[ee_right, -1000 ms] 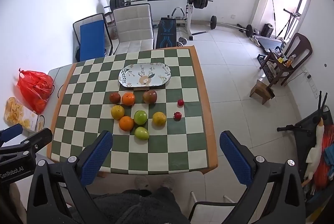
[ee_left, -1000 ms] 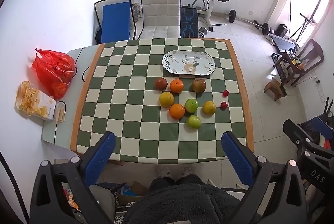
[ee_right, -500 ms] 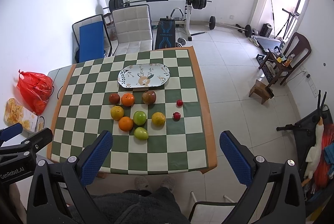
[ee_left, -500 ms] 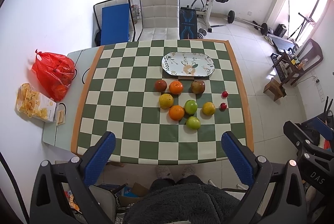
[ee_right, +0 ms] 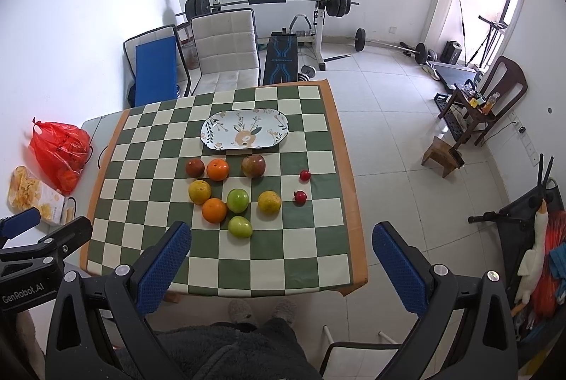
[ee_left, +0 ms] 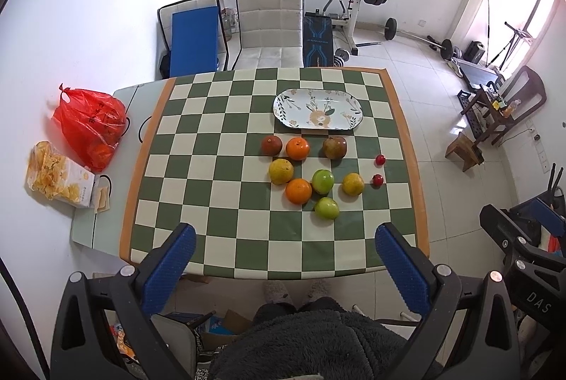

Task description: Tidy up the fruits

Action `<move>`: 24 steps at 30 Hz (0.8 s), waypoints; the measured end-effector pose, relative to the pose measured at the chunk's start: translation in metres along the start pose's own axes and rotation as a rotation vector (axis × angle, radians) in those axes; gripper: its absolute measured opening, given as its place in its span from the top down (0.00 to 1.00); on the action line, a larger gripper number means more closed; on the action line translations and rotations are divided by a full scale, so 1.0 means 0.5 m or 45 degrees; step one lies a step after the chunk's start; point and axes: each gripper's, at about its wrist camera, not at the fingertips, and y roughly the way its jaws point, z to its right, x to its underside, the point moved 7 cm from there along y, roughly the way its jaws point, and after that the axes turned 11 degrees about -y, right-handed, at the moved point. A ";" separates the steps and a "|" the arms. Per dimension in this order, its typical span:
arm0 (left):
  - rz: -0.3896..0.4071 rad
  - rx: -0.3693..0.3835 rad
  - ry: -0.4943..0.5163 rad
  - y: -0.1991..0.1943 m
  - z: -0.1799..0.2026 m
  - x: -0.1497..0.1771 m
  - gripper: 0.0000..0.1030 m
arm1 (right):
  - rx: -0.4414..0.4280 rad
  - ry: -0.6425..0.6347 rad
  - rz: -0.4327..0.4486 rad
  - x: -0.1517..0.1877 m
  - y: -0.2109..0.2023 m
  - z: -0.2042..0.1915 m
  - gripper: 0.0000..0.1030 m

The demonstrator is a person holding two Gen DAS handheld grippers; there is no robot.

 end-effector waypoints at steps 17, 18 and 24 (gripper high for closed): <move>0.003 0.004 0.001 -0.001 -0.002 0.000 0.00 | 0.002 0.003 0.006 -0.009 -0.004 -0.002 0.00; 0.004 0.003 0.002 -0.003 -0.003 -0.003 0.00 | 0.005 0.001 0.007 -0.008 -0.005 -0.002 0.00; 0.005 0.004 0.001 -0.001 -0.002 0.000 0.00 | 0.001 0.002 0.008 -0.009 -0.006 -0.003 0.00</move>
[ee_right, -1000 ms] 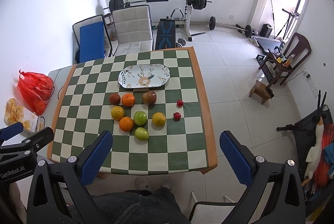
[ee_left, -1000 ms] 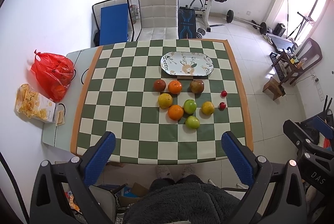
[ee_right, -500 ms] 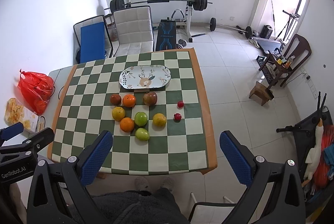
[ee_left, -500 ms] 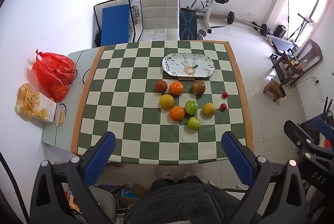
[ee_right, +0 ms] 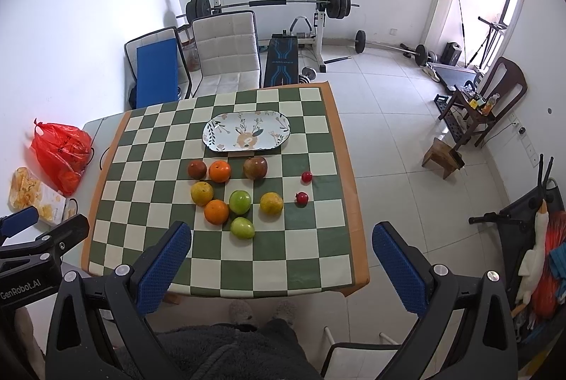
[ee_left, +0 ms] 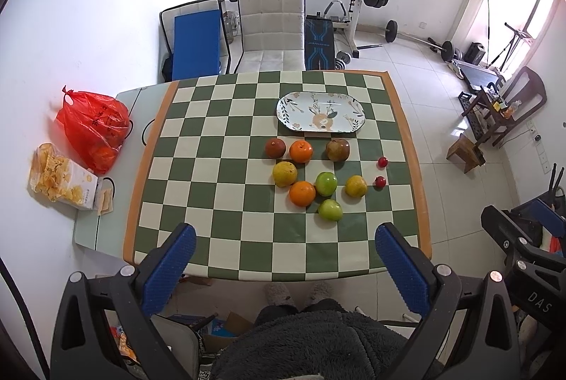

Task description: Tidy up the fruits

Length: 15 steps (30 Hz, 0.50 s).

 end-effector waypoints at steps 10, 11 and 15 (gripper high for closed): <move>0.001 -0.001 0.002 -0.001 0.001 -0.001 0.00 | 0.002 -0.001 0.004 0.002 -0.002 -0.002 0.00; 0.003 -0.001 0.001 -0.001 0.000 0.000 0.00 | 0.001 -0.001 0.005 0.001 -0.002 -0.002 0.00; 0.009 0.000 -0.002 -0.004 0.000 -0.002 0.00 | 0.000 0.000 0.004 0.001 -0.003 -0.002 0.00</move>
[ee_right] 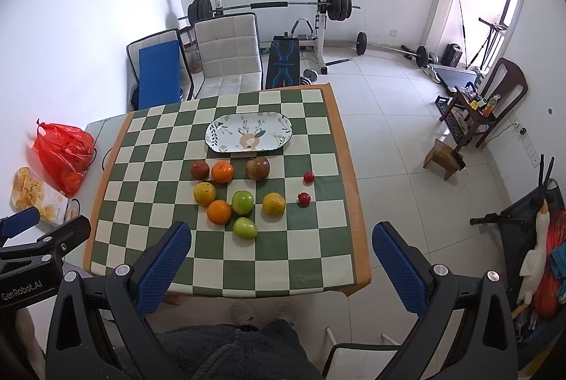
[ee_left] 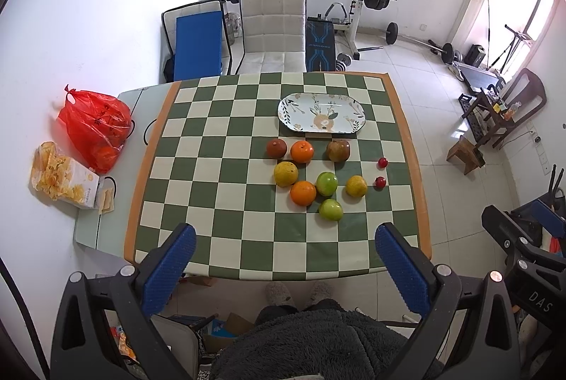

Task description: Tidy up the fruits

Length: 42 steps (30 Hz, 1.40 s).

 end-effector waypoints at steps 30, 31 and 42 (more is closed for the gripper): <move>-0.134 -0.552 -0.101 0.393 -0.138 -0.069 0.00 | -0.359 0.022 -0.466 0.037 0.710 -0.140 0.04; -0.180 -0.551 -0.114 0.414 -0.138 -0.058 0.00 | -0.372 0.022 -0.505 0.058 0.757 -0.141 0.07; -0.539 -0.417 -0.390 0.570 -0.154 -0.020 0.02 | -0.592 -0.019 -0.700 0.151 1.040 -0.277 0.39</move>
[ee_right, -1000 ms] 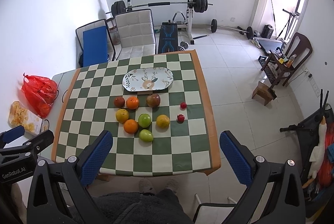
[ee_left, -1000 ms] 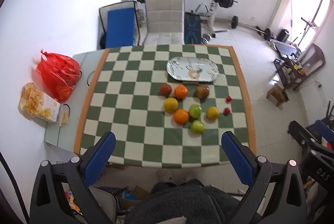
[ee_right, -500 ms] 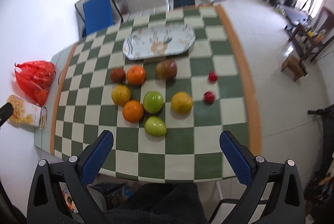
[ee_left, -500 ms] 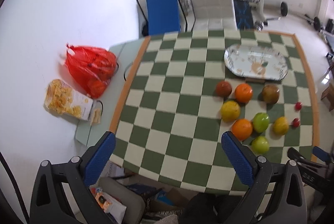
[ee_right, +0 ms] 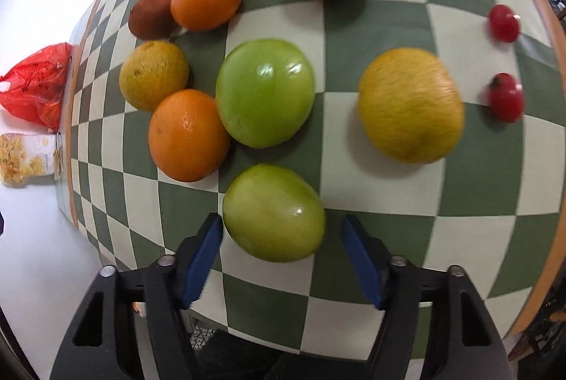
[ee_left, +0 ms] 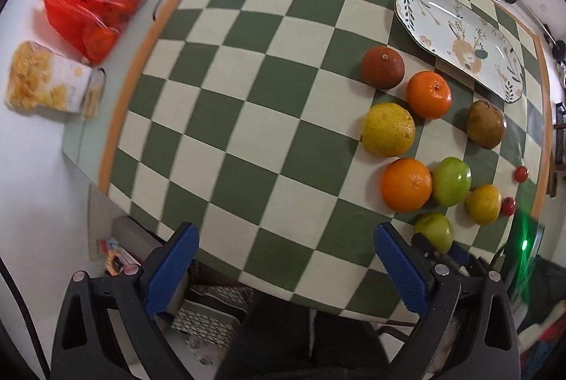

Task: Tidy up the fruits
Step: 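Reach the right tool to the green apple and close on it while the left tool approaches the yellow citrus, then grasp the yellow citrus with the left tool while the right tool lifts the green apple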

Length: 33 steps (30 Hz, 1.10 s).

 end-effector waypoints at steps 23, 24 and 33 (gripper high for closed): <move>-0.316 0.270 0.399 0.228 0.262 -0.137 0.40 | 0.210 0.272 -0.013 -0.053 0.114 -0.033 0.39; -0.290 0.260 0.428 0.227 0.260 -0.137 0.40 | 0.221 0.281 -0.019 -0.060 0.116 -0.035 0.39; -0.252 0.204 0.524 0.251 0.172 -0.096 0.40 | 0.238 0.358 -0.035 -0.074 0.155 -0.039 0.37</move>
